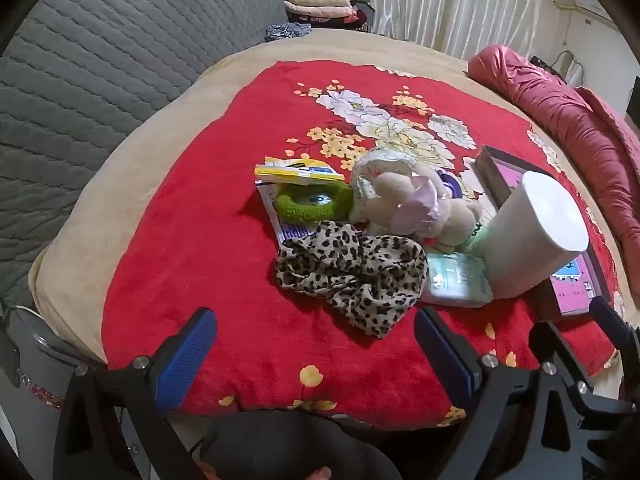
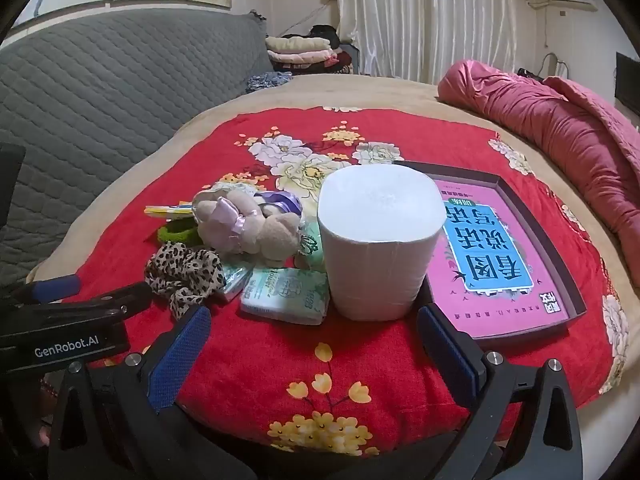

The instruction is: Organize soft objects

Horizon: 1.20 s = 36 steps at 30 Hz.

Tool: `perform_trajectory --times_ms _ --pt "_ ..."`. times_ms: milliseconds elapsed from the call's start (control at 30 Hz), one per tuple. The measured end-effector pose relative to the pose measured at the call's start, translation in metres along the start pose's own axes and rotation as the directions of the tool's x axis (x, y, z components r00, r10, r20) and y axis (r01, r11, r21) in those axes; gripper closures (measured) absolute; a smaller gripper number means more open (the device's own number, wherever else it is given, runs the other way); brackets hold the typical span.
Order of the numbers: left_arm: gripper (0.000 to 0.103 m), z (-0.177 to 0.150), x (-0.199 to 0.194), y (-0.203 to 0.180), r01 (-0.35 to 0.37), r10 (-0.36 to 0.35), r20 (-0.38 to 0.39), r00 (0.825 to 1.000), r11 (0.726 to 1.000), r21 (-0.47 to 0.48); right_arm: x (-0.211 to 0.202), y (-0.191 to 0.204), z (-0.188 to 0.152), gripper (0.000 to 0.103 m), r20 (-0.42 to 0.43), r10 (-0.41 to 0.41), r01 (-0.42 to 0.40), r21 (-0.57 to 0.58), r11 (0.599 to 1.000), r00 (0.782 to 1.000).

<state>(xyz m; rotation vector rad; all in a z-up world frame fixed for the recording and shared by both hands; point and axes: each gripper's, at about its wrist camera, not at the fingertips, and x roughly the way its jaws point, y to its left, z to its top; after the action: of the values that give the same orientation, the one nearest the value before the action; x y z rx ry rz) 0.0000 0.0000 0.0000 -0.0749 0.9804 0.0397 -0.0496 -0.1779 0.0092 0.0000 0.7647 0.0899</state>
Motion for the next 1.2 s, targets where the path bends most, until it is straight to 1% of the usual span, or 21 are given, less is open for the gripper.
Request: perform_trajectory --times_ms 133,200,267,300,400,600,1200 --pt "0.004 -0.0001 -0.0012 -0.0027 0.001 -0.001 0.008 1.000 1.000 0.012 -0.0001 0.0002 0.0001 0.000 -0.003 0.002 -0.002 0.003 1.000 1.000" --pt "0.004 -0.0016 0.0037 0.0033 0.025 -0.025 0.008 1.000 1.000 -0.008 0.0000 0.0007 0.0001 0.000 -0.003 0.001 -0.001 0.001 1.000 1.000" --pt "0.004 0.0002 0.0016 0.0039 0.027 -0.027 0.002 1.000 1.000 -0.011 -0.0002 0.0008 0.0000 0.000 -0.003 0.001 -0.001 0.001 1.000 1.000" --pt "0.004 0.0006 0.0029 0.0041 0.024 -0.024 -0.005 1.000 1.000 -0.010 -0.0001 0.0009 0.0000 0.000 -0.003 0.001 -0.001 0.000 1.000 1.000" --pt "0.004 -0.0010 -0.0024 -0.0003 0.008 -0.008 0.010 1.000 1.000 0.000 -0.0001 0.0011 0.0001 0.000 -0.002 0.001 -0.001 0.000 1.000 1.000" --pt "0.004 0.0009 -0.0003 0.0003 0.006 -0.006 0.001 1.000 1.000 -0.005 -0.0002 0.0011 0.0002 0.000 -0.001 0.002 -0.001 0.000 1.000 1.000" --pt "0.004 0.0013 -0.0016 0.0006 0.000 0.000 0.012 1.000 1.000 -0.006 -0.0015 0.0014 0.0002 0.000 0.003 0.001 -0.001 0.000 1.000 1.000"
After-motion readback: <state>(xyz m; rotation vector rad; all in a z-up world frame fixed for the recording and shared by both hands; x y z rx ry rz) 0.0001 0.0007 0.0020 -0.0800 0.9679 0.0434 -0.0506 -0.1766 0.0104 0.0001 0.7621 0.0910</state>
